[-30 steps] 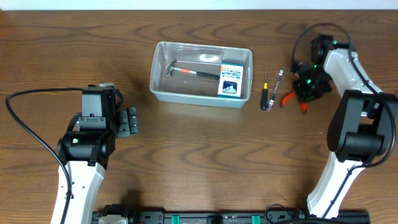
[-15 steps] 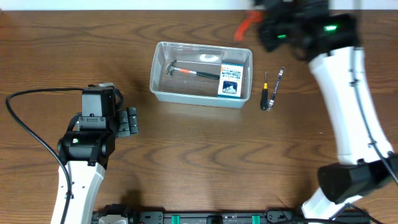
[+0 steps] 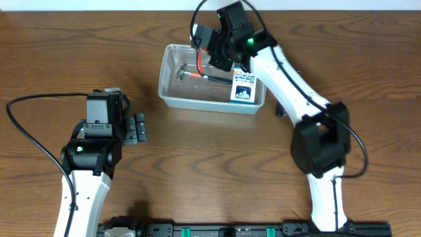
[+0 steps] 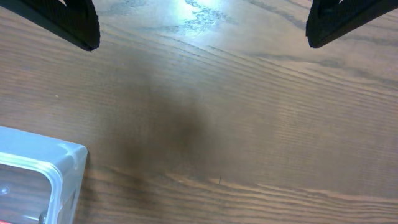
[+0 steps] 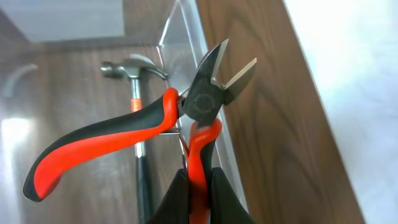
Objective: Pack container
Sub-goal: 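Lift the pliers and lower them into the container, then release, then move the right gripper back to the silver wrench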
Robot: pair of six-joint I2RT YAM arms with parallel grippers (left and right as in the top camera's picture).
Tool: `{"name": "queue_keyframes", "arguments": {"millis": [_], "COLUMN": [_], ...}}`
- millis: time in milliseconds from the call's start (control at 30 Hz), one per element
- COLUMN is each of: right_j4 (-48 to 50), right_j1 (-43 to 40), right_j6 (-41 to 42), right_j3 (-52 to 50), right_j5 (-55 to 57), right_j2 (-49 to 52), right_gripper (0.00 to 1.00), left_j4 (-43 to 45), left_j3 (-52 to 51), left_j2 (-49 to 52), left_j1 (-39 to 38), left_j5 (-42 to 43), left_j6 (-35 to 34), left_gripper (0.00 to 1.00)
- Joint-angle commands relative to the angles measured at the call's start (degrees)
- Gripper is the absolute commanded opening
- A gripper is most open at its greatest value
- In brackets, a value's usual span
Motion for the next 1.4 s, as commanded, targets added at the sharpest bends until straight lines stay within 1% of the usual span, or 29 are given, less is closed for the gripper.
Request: {"name": "queue_keyframes", "arguments": {"millis": [0,67,133,300,333,367,400,433,467,500,533,633,667,767,867,967,1000,1033,1167,1233,1267,1367], "right_j4": [1.1,1.0,1.0,-1.2,-1.7,-2.4,-2.9,-3.4,-3.9,-4.2,-4.3,-4.0,-3.2,-1.0,-1.6,-5.5,-7.0,-9.3,-17.3,-22.0,-24.3,-28.9], "right_j1": [-0.1,0.2,0.8,3.7,4.2,4.8,5.3,5.9,6.4,6.9,7.4,8.3,8.3,7.0,3.5,-1.9,-3.8,-6.6,-16.5,-21.2,-23.6,-28.8], "right_j6": [-3.7,-6.5,-7.8,-9.2,-9.8,-10.3,-10.4,-10.4,-10.4,-10.4,-10.3,-8.6,-6.8,1.7,12.1,21.6,24.0,26.8,36.9,40.7,42.8,47.2], "right_j3": [0.0,0.0,0.0,0.0,0.0,0.0,0.0,0.0,0.0,0.0,0.0,0.1,0.1,0.1,0.1,0.1,0.1,0.1,0.1,0.0,-0.3,-2.1], "right_j5": [-7.5,-13.0,-15.8,-15.5,-15.2,-14.5,-13.5,-11.9,-10.0,-8.0,-4.7,7.0,10.2,17.6,18.8,18.6,18.6,18.6,18.2,16.5,15.7,12.3], "right_j2": [2.5,4.2,5.2,6.0,6.0,6.0,6.0,6.0,6.0,6.0,6.0,4.2,3.3,-1.4,-7.9,-15.0,-16.8,-19.0,-22.6,-22.5,-21.9,-19.5], "right_gripper": [0.01,0.01,0.01,0.02,0.06,0.14,0.29,0.42,0.49,0.53,0.56,0.56,0.57,0.65,0.77,0.88,0.9,0.91,0.86,0.83,0.8,0.76], "left_j4": [-0.2,-0.2,-0.2,-0.2,-0.2,-0.2,-0.2,-0.2,-0.2,-0.2,-0.2,-0.2,-0.2,-0.2,-0.2,-0.2,-0.2,-0.2,-0.2,-0.2,-0.2,-0.2], "left_j3": [0.9,0.9,0.9,0.9,0.9,0.9,0.9,0.9,0.9,0.9,0.9,0.9,0.9,0.9,0.9,0.9,0.9,0.9,0.9,0.9,0.9,0.9], "left_j2": [0.1,0.1,0.1,0.1,0.1,0.1,0.1,0.1,0.1,0.1,0.1,0.1,0.1,0.1,0.1,0.1,0.1,0.1,0.1,0.1,0.1,0.1], "left_j1": [-0.2,-0.2,-0.2,-0.2,-0.2,-0.2,-0.2,-0.2,-0.2,-0.2,-0.2,-0.2,-0.2,-0.2,-0.2,-0.2,-0.2,-0.2,-0.2,-0.2,-0.2,-0.2], "left_j5": [-0.4,-0.4,-0.4,-0.4,-0.4,-0.4,-0.4,-0.4,-0.4,-0.4,-0.4,-0.4,-0.4,-0.4,-0.4,-0.4,-0.4,-0.4,-0.4,-0.4,-0.4,-0.4], "left_j6": [1.0,1.0,1.0,1.0,1.0,1.0,1.0,1.0,1.0,1.0,1.0,1.0,1.0,1.0,1.0,1.0,1.0,1.0,1.0,1.0,1.0,1.0], "left_gripper": [0.98,0.98,0.98,0.98,0.98,0.98,0.98,0.98,0.98,0.98,0.98,0.98,0.98,0.98,0.98,0.98,0.98,0.98,0.98,0.98,0.98,0.98]}}
